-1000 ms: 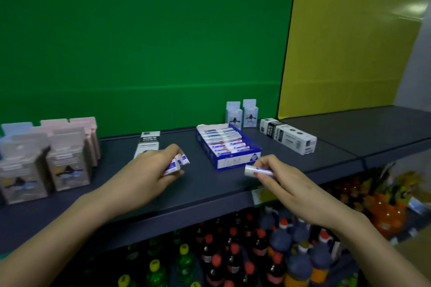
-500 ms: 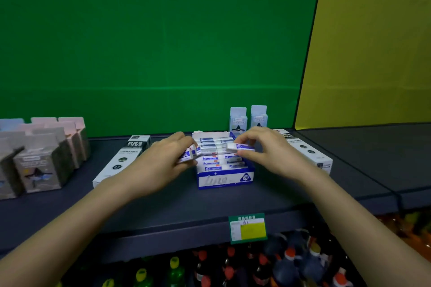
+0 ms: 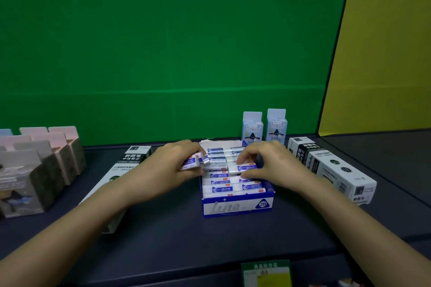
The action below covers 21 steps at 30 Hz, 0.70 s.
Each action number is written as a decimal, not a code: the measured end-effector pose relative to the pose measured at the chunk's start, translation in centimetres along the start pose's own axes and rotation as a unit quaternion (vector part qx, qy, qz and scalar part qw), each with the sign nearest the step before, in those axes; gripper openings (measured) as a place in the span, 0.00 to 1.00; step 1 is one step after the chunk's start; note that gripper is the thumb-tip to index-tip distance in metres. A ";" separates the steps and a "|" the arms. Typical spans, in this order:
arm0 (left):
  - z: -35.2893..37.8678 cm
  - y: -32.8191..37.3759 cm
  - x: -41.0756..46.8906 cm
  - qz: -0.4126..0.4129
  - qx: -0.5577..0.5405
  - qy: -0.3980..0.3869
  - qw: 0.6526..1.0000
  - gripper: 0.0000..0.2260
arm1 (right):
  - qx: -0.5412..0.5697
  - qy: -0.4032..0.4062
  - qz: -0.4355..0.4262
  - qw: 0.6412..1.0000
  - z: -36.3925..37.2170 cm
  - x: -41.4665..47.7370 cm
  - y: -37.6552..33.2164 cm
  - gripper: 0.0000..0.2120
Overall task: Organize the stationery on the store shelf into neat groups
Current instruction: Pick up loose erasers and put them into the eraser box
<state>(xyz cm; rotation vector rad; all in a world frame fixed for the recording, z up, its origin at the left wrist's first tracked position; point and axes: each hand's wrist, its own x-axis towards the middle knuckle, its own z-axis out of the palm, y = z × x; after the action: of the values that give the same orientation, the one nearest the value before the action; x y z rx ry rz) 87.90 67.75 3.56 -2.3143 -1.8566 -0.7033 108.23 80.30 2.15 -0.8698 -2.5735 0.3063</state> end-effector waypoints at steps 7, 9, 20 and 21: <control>0.1 0.0 0.4 -0.007 -0.008 -0.006 1.000 0.20 | -0.018 -0.027 -0.029 0.999 0.0 0.3 0.2 0.08; 0.2 0.2 0.4 -0.015 -0.007 -0.002 1.000 0.17 | -0.032 -0.034 -0.032 0.998 -0.2 0.2 0.1 0.09; 0.7 1.2 1.2 -0.030 -0.030 0.005 0.999 0.07 | 0.059 0.077 -0.220 0.971 -1.1 -1.0 -4.9 0.14; 0.8 1.3 1.3 -0.029 -0.033 0.003 0.999 0.05 | 0.037 0.084 -0.232 0.968 -0.9 -0.9 -5.1 0.14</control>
<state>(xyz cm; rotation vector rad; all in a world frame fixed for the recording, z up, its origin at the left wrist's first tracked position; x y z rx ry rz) 89.51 68.86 3.67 -2.3035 -1.9330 -0.7891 106.57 75.88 4.37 -0.2358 -2.4931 0.1788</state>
